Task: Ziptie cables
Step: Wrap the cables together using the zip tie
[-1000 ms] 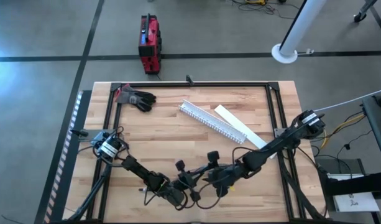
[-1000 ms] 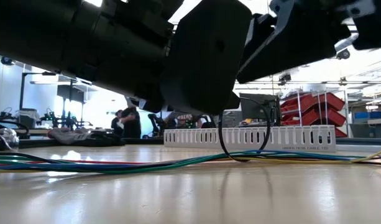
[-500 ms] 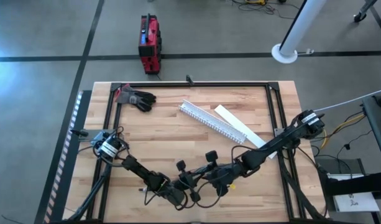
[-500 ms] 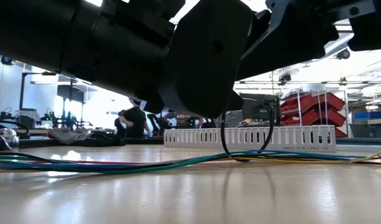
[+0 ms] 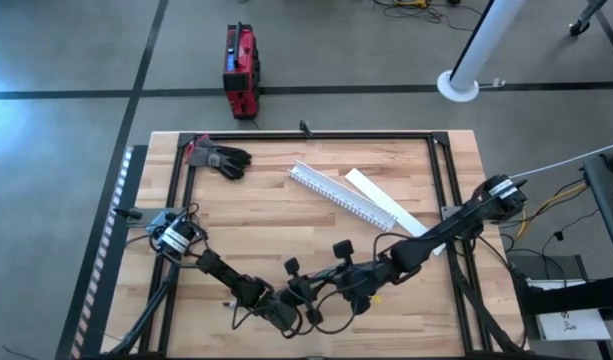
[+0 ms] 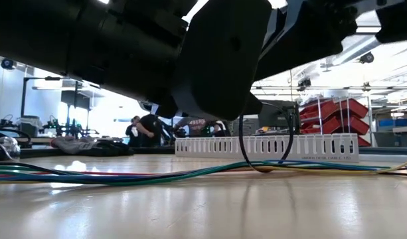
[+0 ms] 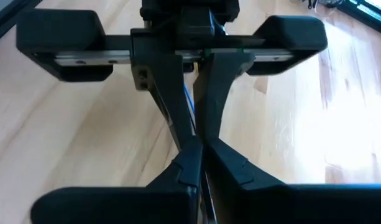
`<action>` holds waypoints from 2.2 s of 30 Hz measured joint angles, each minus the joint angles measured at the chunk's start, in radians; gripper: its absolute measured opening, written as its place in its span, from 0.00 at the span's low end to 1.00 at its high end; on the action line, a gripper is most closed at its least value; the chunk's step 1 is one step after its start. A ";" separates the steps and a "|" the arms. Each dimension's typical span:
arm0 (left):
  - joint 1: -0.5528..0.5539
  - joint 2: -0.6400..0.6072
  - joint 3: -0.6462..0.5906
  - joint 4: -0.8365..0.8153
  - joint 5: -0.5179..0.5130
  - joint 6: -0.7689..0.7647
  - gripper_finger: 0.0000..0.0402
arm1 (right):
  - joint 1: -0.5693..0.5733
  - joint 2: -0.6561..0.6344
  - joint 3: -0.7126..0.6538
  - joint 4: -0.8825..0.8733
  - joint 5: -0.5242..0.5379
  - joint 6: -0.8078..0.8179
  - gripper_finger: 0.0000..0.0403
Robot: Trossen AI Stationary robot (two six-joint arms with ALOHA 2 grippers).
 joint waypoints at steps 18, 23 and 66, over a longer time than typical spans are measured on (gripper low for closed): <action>0.000 0.000 0.000 -0.017 0.022 -0.001 0.02 | 0.118 -0.050 0.244 -0.385 0.134 -0.015 0.00; -0.005 0.000 0.000 -0.017 0.024 -0.001 0.02 | 0.159 -0.083 0.276 -0.487 0.139 0.031 0.00; -0.107 0.000 -0.001 -0.030 -0.072 -0.105 0.02 | 0.196 -0.107 -0.241 -0.041 0.339 0.461 0.33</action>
